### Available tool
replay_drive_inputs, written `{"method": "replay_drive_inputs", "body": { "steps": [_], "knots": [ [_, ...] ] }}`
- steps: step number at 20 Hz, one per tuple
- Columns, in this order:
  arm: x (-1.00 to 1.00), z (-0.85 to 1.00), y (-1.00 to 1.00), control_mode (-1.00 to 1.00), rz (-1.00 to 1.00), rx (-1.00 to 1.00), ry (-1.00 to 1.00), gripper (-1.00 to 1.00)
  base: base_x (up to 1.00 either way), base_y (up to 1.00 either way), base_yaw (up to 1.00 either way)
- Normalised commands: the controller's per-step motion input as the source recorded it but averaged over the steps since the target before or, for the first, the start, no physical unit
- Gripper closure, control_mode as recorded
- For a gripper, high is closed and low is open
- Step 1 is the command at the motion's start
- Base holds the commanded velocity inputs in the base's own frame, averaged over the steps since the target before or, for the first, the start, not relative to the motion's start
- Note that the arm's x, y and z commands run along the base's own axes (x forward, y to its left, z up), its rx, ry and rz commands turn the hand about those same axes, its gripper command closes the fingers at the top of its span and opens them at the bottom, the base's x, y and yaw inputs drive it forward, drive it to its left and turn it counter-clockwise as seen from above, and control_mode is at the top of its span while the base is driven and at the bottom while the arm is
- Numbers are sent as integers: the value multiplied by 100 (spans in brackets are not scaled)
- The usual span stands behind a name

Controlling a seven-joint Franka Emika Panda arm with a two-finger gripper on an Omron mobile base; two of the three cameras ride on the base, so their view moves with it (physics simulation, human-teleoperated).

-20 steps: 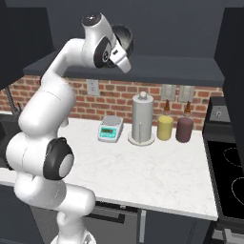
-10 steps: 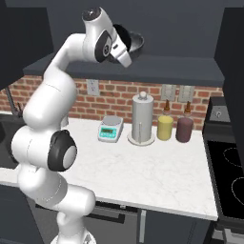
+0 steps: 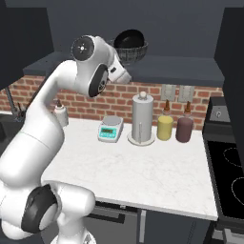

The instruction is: Pick up the bowls on the counter and stack them on top of one another in the open cabinet. Place the smaller bowl on top of the larger bowl.

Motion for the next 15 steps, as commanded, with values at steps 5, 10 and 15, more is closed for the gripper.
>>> {"method": "replay_drive_inputs", "body": {
  "steps": [5,10,15],
  "knots": [
    [-100,-88,-43,-100,0,3,-24,-100,0,0,0],
    [-100,-97,-43,-100,-1,1,11,-100,0,0,0],
    [-100,61,-79,-100,-17,29,0,-100,0,0,0]
  ]
}}
